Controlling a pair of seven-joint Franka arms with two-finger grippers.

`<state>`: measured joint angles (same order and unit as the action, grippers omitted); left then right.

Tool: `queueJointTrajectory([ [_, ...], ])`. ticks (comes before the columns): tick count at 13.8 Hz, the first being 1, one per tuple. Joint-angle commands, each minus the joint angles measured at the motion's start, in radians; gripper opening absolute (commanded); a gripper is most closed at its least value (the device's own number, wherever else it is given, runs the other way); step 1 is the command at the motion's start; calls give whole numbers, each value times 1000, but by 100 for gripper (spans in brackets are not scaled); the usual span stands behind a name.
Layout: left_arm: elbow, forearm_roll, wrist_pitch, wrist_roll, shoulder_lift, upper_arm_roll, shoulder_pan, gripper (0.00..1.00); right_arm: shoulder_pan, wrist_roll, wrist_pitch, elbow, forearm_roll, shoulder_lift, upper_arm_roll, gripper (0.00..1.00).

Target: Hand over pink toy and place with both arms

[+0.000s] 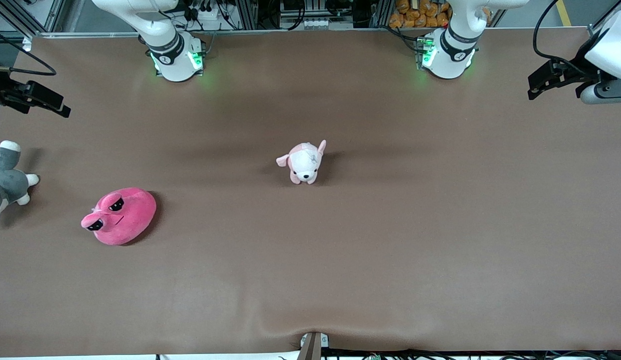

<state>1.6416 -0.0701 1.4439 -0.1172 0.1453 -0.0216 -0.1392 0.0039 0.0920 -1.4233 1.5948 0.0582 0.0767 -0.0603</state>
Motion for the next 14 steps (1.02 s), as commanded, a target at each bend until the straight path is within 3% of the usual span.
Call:
queueJointTrajectory([
  [1,-31,39,-2,21,-4,-3,-2,100,1,-11,-15,24,-17,21,-3,100],
  [14,-54,41,-19,11,-12,-9,10,100,-2,-12,-12,25,-18,20,-4,100],
])
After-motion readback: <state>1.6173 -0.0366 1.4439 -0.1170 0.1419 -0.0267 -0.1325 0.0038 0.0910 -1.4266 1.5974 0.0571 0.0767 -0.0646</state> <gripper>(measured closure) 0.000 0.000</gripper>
